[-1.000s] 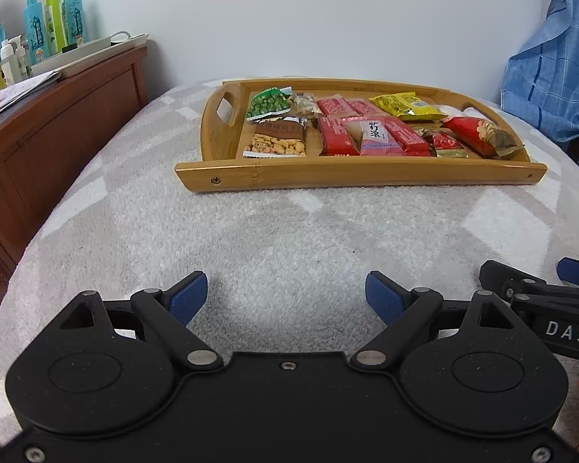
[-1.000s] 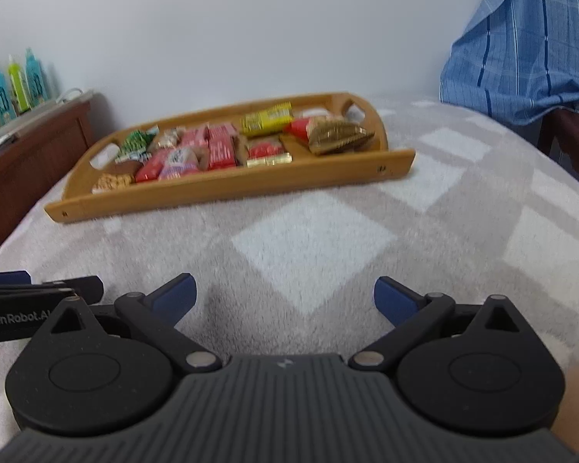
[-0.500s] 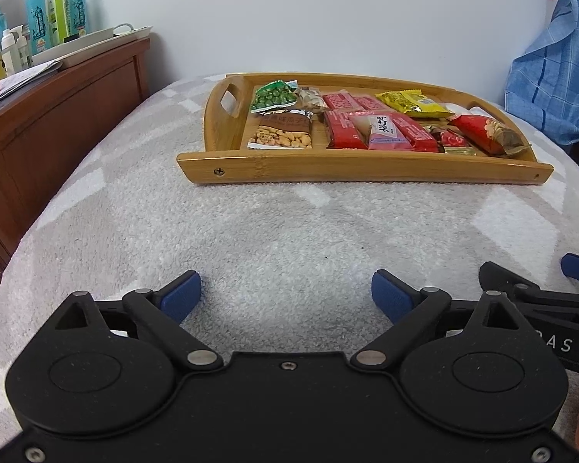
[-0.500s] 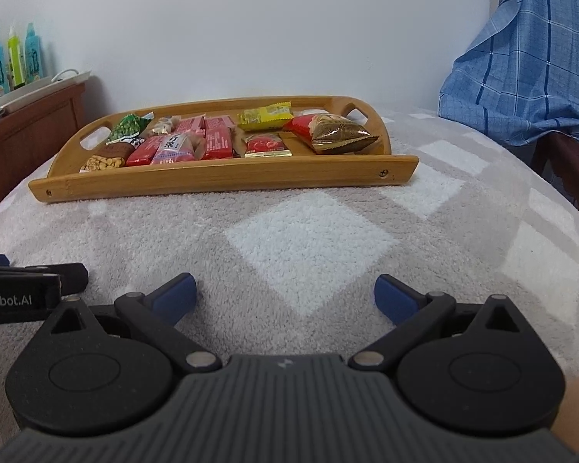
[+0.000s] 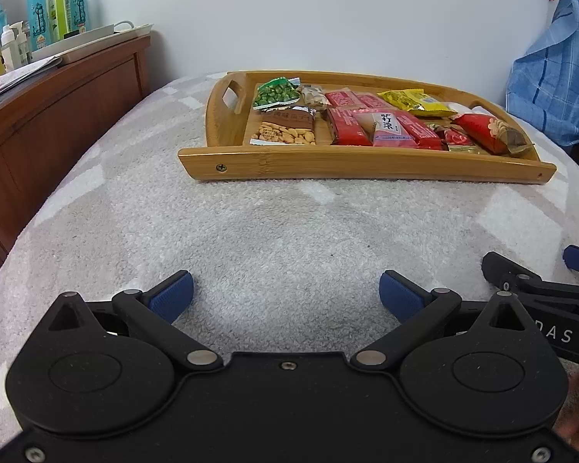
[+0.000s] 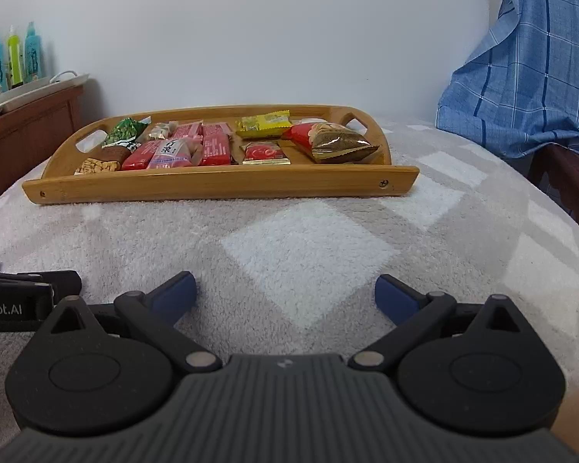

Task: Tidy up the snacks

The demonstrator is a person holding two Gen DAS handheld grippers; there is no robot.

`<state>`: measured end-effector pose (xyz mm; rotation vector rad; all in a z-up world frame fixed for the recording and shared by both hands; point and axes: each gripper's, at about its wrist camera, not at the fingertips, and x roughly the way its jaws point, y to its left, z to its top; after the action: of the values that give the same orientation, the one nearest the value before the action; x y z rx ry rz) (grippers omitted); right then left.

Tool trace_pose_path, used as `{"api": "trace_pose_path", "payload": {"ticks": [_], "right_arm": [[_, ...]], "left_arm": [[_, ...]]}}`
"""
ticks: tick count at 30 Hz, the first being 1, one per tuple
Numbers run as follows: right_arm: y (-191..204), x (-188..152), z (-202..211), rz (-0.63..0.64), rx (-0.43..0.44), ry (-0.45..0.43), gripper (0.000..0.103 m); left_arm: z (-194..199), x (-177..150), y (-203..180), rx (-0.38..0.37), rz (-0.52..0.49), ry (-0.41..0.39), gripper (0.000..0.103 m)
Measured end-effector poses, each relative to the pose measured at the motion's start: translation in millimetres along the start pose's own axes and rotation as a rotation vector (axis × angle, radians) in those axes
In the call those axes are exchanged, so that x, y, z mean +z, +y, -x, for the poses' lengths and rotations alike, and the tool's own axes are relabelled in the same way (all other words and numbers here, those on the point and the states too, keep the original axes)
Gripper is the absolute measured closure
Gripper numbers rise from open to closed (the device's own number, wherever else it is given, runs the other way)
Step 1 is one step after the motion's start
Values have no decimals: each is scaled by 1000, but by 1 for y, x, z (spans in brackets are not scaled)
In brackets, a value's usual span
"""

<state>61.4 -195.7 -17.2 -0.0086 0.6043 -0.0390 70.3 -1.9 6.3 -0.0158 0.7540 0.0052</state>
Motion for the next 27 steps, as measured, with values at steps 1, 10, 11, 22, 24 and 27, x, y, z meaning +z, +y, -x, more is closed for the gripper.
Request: {"api": "trace_pose_path", "payload": {"ticks": [1, 10, 11, 22, 24, 27], "right_arm": [[0, 0, 0, -1, 0, -2, 0], [2, -1, -1, 15, -11, -3, 0], [2, -1, -1, 15, -13, -3, 0], [2, 0, -1, 12, -15, 9, 0], [3, 0, -1, 15, -17, 8, 0], [3, 0, -1, 16, -17, 8, 0]], "left_arm": [[0, 0, 1, -4, 2, 0, 0], [-2, -1, 1, -3, 18, -8, 0], [-2, -1, 1, -1, 18, -8, 0], [-2, 1, 1, -5, 19, 1, 0], [-2, 1, 1, -4, 18, 0, 0], [-2, 1, 1, -4, 19, 2, 0]]}}
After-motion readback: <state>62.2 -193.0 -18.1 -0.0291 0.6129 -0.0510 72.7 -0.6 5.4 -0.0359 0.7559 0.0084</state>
